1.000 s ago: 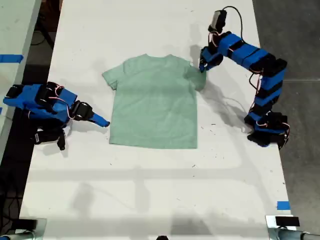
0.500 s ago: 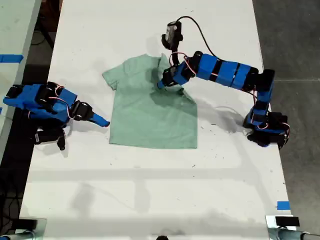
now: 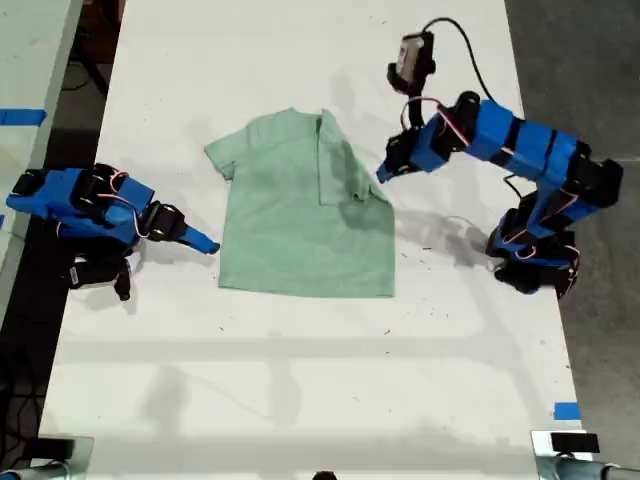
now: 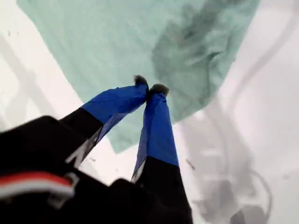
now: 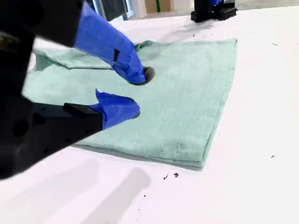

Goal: Fold t shirt

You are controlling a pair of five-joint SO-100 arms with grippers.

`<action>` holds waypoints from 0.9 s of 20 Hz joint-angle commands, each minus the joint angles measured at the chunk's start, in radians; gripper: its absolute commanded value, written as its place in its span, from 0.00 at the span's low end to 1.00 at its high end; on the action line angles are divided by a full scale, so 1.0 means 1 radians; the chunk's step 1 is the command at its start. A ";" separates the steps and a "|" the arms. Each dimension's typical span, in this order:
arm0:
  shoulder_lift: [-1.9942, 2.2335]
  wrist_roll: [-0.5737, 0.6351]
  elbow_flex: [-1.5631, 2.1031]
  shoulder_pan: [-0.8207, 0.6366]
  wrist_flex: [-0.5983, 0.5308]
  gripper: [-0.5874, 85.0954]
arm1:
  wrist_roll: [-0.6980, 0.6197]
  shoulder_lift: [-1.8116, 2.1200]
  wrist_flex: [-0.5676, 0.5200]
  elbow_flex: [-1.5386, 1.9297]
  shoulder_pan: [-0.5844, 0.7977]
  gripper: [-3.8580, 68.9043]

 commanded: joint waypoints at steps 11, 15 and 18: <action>0.006 0.009 -0.014 0.006 0.002 0.10 | 0.419 1.445 -0.124 1.513 -0.325 0.13; 0.006 0.009 -0.014 0.005 0.002 0.10 | 0.428 1.445 -0.124 1.511 -0.325 0.13; 0.006 0.009 -0.014 0.005 0.002 0.10 | 0.428 1.445 -0.124 1.511 -0.325 0.13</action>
